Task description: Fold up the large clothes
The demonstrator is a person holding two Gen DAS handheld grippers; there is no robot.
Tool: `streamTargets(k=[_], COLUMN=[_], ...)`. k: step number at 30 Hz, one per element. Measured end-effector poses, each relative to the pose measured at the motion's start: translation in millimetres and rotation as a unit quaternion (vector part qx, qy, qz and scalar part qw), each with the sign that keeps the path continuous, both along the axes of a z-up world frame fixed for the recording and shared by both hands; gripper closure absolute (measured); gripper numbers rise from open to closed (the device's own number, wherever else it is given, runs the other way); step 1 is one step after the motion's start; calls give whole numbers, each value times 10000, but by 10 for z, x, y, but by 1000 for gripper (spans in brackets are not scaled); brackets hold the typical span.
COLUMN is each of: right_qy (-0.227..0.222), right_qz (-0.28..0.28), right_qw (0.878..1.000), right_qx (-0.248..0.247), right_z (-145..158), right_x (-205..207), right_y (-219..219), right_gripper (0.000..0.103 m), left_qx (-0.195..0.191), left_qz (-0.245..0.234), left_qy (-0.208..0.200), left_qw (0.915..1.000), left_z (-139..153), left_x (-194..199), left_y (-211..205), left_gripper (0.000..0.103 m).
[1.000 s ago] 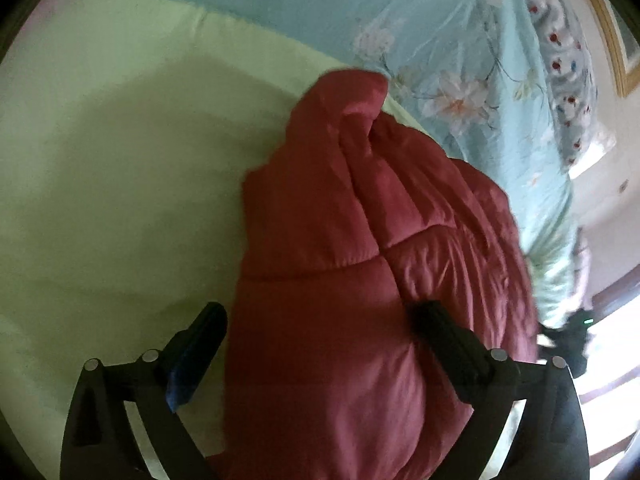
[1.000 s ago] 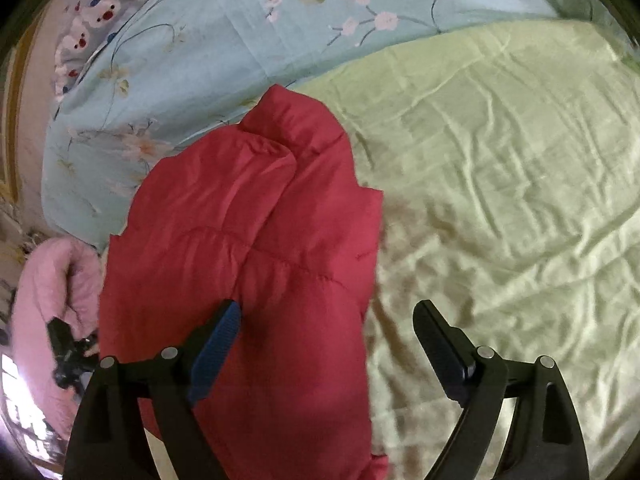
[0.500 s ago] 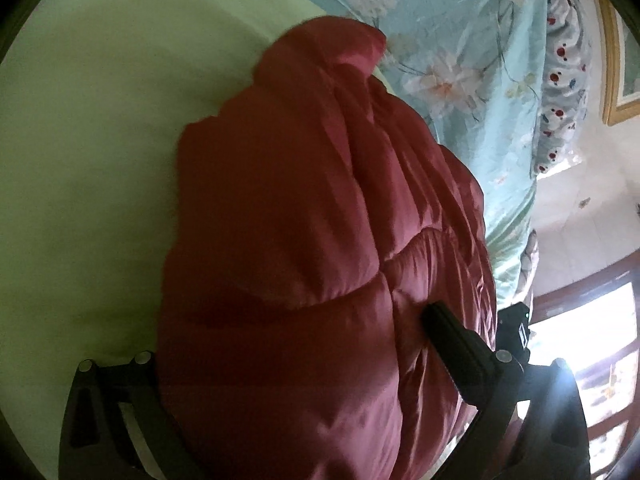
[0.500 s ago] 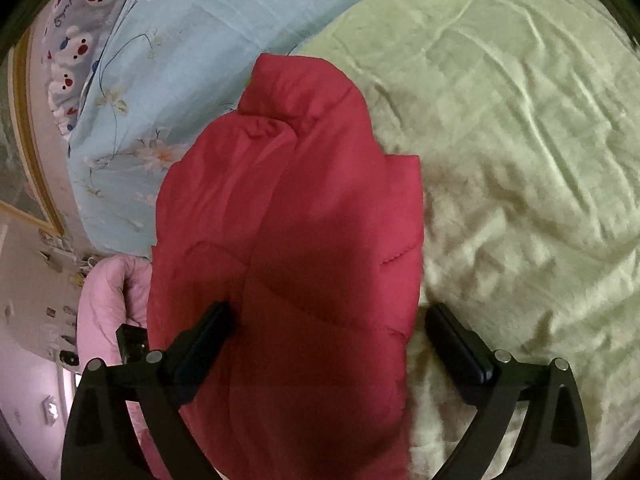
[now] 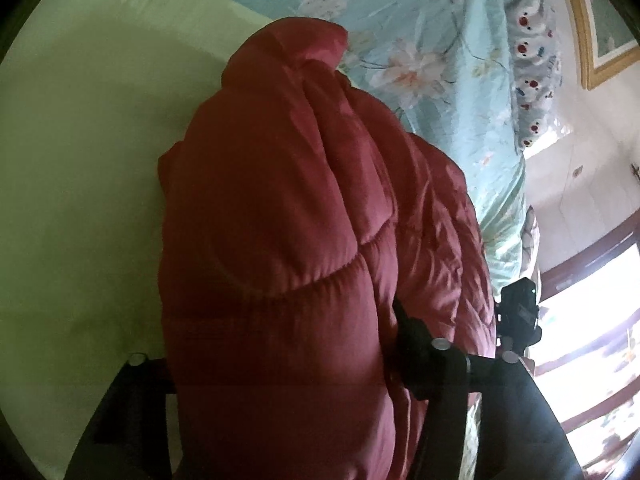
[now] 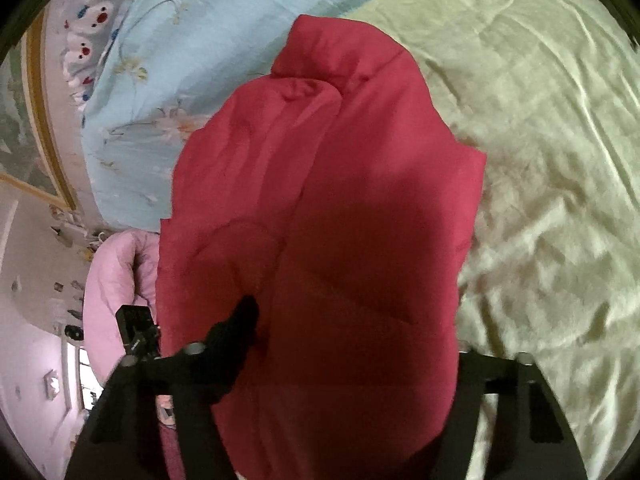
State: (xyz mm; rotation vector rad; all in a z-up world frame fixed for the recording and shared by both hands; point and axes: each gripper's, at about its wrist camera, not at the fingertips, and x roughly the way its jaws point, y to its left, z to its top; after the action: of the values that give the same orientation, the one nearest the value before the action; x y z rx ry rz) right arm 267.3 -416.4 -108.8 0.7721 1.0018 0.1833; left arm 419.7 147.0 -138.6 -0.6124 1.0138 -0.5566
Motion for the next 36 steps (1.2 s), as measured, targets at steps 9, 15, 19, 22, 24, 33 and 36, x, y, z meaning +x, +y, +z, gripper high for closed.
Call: streamTargets(k=[9, 15, 19, 22, 24, 33, 36], right_qy=[-219, -355, -377, -366, -365, -305, -269], right_qz=[173, 402, 478, 508, 492, 350, 273], right_qw=[9996, 9984, 9980, 9980, 9981, 9989, 9992], right_qx=[-47, -175, -168, -106, -65, 13, 54], right_z=[290, 531, 573, 542, 520, 394, 328], right_x=[-233, -547, -894, -1118, -1235, -1463, -1470], right_y=[77, 313, 462, 559, 602, 727, 701], right_gripper=[61, 63, 63, 63, 63, 62, 61], left_qx=[149, 215, 169, 74, 54, 125, 142], left_qz=[-115, -179, -175, -115, -83, -9, 66], left_qy=[-398, -547, -497, -450, -449, -254, -137], left_qw=[9990, 9981, 9985, 9989, 9989, 9996, 9998], left_z=[415, 615, 653, 662, 679, 592, 550], left_x=[-394, -949, -1445, -1784, -1994, -2516, -2514], left_y=[-56, -1, 176, 292, 355, 610, 625], left_gripper=[61, 63, 63, 63, 63, 62, 60])
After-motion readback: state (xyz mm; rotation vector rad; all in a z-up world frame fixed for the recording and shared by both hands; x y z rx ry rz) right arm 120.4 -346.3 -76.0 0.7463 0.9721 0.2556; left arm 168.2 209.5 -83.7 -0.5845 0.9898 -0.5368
